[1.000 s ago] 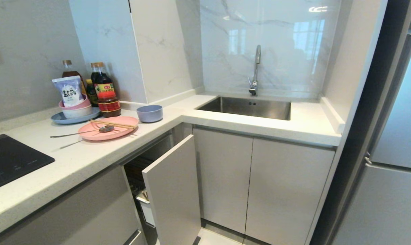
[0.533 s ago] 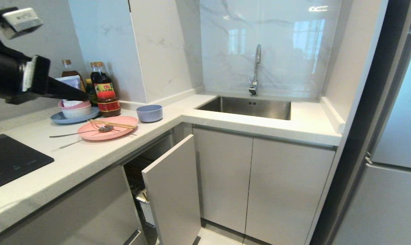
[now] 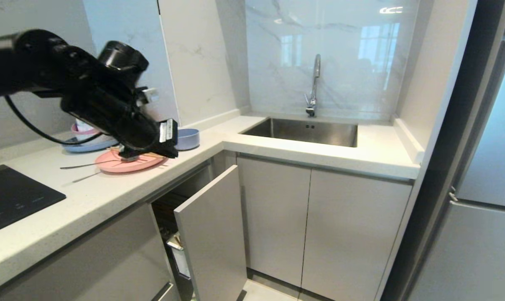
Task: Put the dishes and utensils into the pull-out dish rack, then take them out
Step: Open the cupboard
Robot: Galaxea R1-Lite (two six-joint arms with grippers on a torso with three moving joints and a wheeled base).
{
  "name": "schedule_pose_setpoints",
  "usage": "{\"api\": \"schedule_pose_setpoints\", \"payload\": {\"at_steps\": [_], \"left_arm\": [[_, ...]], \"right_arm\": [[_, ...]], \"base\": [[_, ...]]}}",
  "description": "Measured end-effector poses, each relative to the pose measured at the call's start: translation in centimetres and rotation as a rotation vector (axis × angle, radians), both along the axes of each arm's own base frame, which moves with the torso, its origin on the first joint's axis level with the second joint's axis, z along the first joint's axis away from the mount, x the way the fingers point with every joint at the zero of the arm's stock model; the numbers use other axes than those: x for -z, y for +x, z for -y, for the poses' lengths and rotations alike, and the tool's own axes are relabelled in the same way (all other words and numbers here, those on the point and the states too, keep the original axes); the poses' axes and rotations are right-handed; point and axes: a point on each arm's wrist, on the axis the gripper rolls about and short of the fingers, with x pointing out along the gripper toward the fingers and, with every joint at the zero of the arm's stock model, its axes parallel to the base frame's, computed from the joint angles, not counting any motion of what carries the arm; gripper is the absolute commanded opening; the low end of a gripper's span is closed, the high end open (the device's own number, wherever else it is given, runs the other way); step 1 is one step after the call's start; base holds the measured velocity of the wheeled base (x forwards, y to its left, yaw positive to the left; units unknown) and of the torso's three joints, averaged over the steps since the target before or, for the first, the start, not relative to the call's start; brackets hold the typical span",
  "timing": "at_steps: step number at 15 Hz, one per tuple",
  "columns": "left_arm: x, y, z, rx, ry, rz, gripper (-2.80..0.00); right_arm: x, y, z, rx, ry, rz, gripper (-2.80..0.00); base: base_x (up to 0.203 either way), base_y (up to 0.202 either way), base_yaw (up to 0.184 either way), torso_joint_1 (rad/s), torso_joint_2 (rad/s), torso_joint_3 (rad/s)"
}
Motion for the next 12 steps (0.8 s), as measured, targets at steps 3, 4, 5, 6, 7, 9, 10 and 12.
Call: {"api": "schedule_pose_setpoints", "payload": {"at_steps": [3, 4, 5, 6, 7, 9, 10, 12], "left_arm": [[3.0, 2.2, 1.6, -0.038, 0.007, -0.064, -2.80], [3.8, 2.9, 1.8, -0.056, 0.023, -0.066, -2.80], [4.6, 3.7, 1.9, -0.085, 0.050, -0.058, -2.80], [5.3, 4.4, 1.9, -0.115, 0.080, -0.048, -2.80], [6.0, 5.1, 1.8, -0.141, 0.106, -0.039, -2.80], [7.3, 6.3, 1.5, -0.163, 0.126, -0.039, -2.80], [7.8, 6.8, 1.4, -0.168, 0.128, -0.040, -2.80], [8.8, 7.5, 1.2, -0.173, 0.136, -0.048, -2.80]], "right_arm": [[0.0, 0.0, 0.0, 0.001, 0.000, 0.000, -2.80], [0.0, 0.0, 0.0, 0.001, 0.000, 0.000, -2.80], [0.0, 0.0, 0.0, 0.000, 0.000, 0.000, -2.80], [0.0, 0.0, 0.0, 0.001, 0.000, 0.000, -2.80], [0.0, 0.0, 0.0, 0.000, 0.000, 0.000, -2.80], [0.0, 0.0, 0.0, 0.000, 0.000, 0.000, -2.80], [0.0, 0.0, 0.0, 0.000, 0.000, 0.000, -2.80], [0.0, 0.0, 0.0, 0.000, 0.000, 0.000, -2.80]], "base": [[0.000, 0.000, 0.000, 0.000, 0.00, 0.000], [0.000, 0.000, 0.000, 0.000, 0.00, 0.000], [0.000, 0.000, 0.000, 0.000, 0.00, 0.000], [0.000, 0.000, 0.000, 0.000, 0.00, 0.000], [0.000, 0.000, 0.000, 0.000, 0.00, 0.000], [0.000, 0.000, 0.000, 0.000, 0.00, 0.000], [0.000, 0.000, 0.000, 0.000, 0.00, 0.000], [0.000, 0.000, 0.000, 0.000, 0.00, 0.000]]}}
